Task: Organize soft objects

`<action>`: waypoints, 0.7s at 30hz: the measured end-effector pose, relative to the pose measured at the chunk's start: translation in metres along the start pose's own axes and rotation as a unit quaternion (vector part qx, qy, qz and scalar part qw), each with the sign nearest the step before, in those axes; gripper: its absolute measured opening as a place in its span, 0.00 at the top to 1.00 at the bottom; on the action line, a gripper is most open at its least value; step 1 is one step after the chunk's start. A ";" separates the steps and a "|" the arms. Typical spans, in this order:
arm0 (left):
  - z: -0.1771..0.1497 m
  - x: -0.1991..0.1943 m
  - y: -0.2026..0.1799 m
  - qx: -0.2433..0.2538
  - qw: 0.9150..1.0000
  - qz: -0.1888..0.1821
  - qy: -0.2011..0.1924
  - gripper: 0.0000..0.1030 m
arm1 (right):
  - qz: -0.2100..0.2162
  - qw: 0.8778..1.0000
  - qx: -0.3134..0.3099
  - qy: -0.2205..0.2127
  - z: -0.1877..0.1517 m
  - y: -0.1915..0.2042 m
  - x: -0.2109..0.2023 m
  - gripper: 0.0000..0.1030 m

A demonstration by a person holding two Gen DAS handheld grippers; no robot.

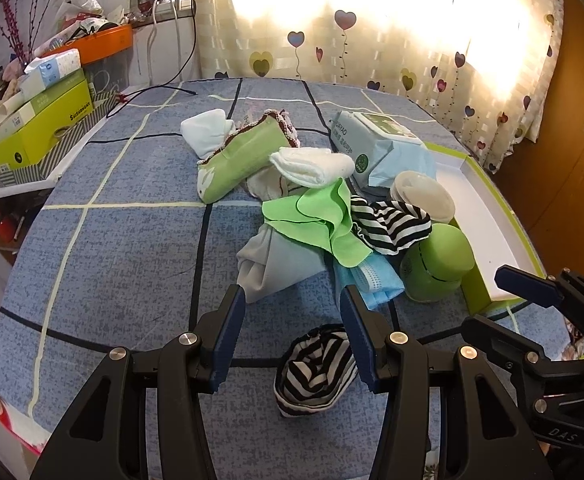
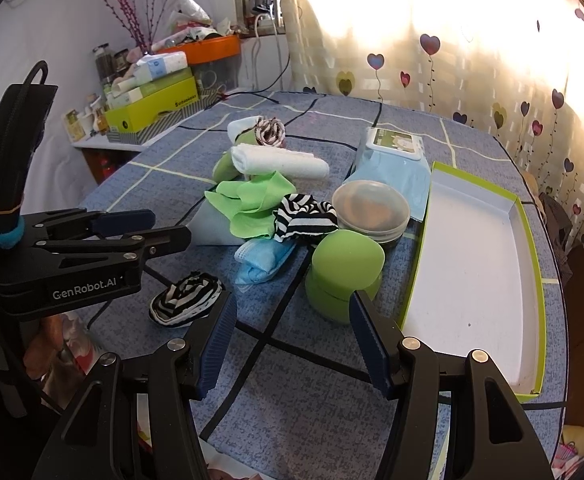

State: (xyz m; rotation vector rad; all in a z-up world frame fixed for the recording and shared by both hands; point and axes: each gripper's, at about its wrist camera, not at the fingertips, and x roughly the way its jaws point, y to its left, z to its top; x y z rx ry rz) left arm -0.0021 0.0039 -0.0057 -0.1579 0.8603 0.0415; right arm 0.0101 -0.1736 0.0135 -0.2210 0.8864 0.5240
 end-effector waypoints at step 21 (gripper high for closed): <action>-0.002 0.000 0.006 -0.016 0.999 -0.037 0.002 0.51 | 0.001 1.000 0.000 -0.001 0.000 0.001 0.001 0.43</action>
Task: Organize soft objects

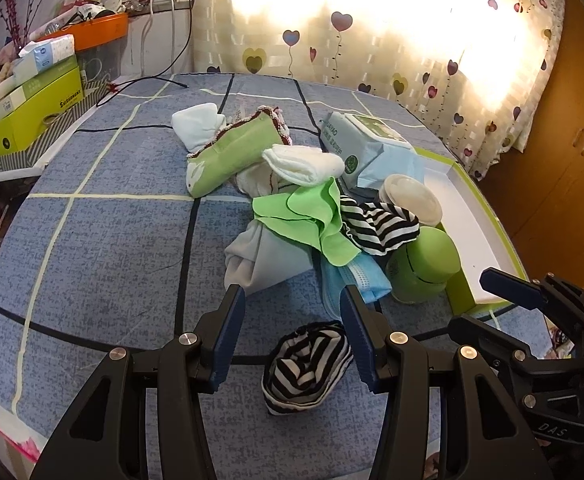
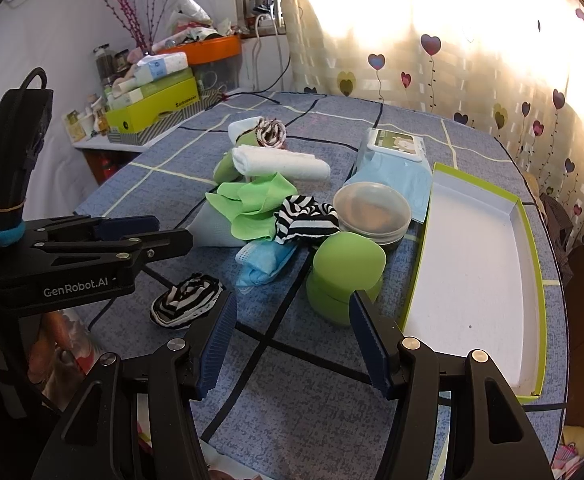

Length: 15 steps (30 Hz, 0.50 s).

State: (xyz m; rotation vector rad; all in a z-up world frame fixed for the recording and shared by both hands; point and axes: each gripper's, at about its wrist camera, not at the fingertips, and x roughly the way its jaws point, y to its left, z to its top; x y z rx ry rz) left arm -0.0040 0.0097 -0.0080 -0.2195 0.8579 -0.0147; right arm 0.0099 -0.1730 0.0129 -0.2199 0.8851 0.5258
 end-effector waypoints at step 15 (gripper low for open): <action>0.000 -0.005 -0.005 0.014 1.000 -0.013 -0.014 0.51 | 0.002 1.000 -0.001 -0.001 0.001 0.001 -0.001 0.43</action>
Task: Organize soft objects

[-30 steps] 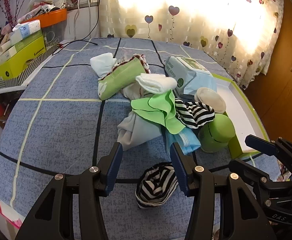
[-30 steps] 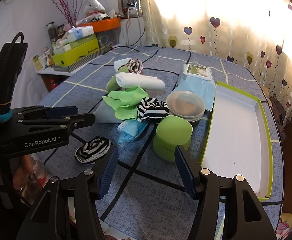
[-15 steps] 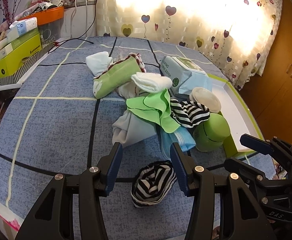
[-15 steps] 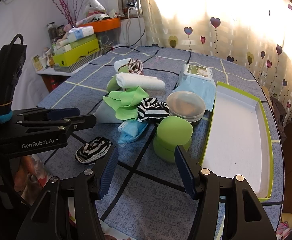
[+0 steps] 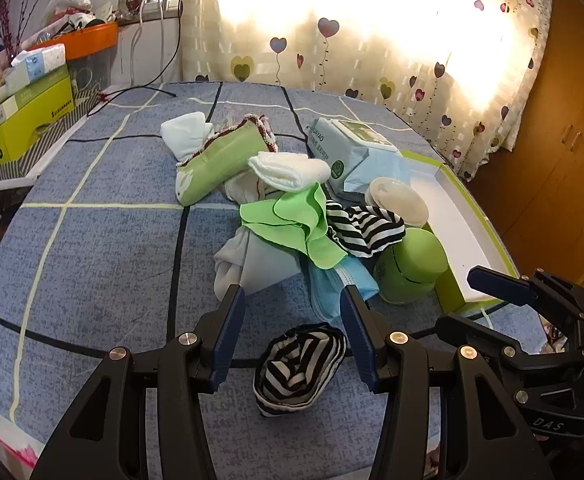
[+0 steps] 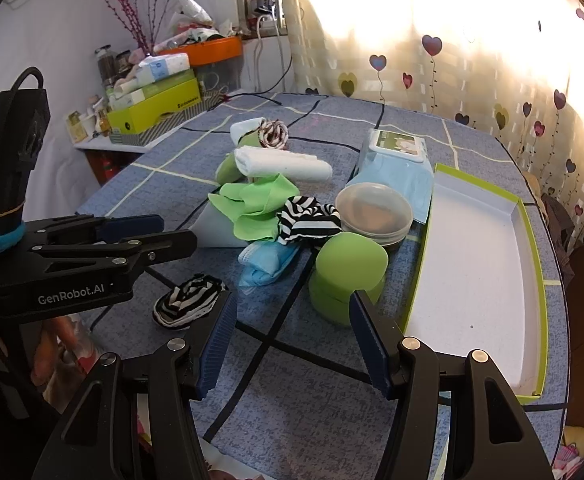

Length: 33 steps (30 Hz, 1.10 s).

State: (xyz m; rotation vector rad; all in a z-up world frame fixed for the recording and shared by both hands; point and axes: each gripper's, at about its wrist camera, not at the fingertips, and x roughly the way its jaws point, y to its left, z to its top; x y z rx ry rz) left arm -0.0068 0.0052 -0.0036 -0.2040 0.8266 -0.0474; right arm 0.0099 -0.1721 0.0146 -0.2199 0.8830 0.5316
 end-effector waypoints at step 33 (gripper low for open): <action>-0.007 -0.006 -0.001 0.019 1.000 0.001 -0.001 0.51 | 0.009 1.000 0.000 -0.012 0.000 0.003 -0.004 0.43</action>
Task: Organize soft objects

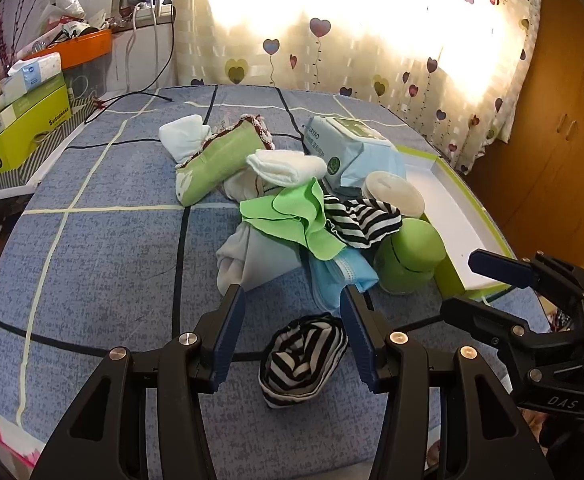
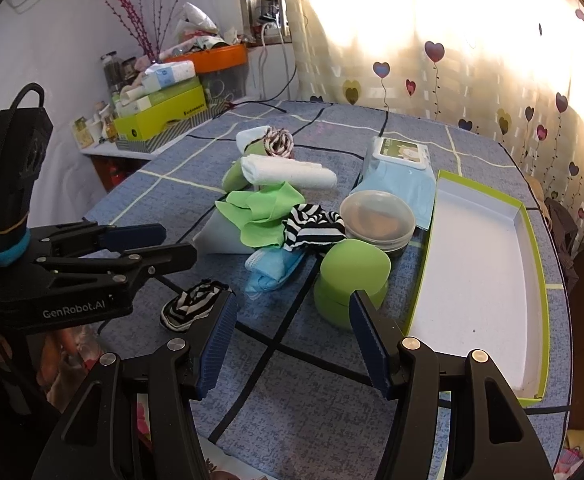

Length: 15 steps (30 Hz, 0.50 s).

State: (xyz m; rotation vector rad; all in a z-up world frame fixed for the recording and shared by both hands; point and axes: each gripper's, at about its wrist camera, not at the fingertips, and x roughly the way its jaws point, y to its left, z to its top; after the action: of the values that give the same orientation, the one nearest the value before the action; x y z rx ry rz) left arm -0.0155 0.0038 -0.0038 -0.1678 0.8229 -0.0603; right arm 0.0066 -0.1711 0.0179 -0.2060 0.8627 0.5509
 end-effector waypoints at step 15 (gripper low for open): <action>-0.009 0.008 0.007 0.022 1.000 0.008 0.015 0.51 | 0.019 1.000 0.002 -0.005 -0.005 -0.006 0.005 0.42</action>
State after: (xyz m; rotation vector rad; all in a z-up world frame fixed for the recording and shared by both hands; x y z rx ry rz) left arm -0.0167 0.0082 -0.0168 -0.1200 0.8526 -0.0667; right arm 0.0093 -0.1763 0.0107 -0.1836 0.8595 0.5843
